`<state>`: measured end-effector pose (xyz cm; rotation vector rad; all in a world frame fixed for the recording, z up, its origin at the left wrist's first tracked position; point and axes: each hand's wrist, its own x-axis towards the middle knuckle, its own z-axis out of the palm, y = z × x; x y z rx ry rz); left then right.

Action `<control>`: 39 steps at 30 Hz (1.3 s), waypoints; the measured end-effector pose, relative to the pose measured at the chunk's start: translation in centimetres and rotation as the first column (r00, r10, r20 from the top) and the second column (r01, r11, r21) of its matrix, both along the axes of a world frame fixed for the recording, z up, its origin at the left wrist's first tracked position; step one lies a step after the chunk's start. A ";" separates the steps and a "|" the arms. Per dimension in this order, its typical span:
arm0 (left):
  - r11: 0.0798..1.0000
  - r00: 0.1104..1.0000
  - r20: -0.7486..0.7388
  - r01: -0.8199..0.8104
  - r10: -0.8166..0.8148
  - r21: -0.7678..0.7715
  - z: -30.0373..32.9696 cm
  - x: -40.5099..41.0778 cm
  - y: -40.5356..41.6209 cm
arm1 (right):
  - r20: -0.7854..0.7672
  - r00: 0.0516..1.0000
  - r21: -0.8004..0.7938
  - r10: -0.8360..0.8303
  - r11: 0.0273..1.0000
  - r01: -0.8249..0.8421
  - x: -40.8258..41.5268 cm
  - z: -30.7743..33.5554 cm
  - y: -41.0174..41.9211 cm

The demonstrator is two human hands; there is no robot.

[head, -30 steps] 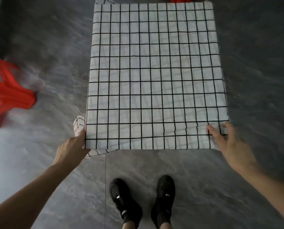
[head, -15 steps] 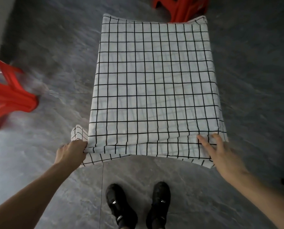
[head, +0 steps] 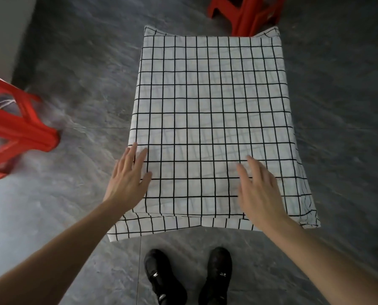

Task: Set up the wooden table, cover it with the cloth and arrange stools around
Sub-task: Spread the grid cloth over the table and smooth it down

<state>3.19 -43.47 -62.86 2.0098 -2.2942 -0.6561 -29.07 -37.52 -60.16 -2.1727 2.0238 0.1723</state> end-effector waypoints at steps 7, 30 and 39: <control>0.987 0.986 -0.027 -0.163 0.163 -0.009 -3.2 -3.0 -3.7 | 0.099 0.975 0.020 -0.199 0.980 0.198 2.5 -5.4 -5.0; 0.981 0.979 0.107 0.181 -0.173 -0.069 -4.3 -8.0 -3.4 | 0.057 0.972 0.117 -0.228 0.968 0.220 2.0 -6.9 -4.5; 0.980 0.975 0.129 0.190 -0.182 -0.055 -3.9 -8.2 -3.6 | 0.073 0.908 0.028 -0.412 0.911 0.411 -9.5 -6.2 0.2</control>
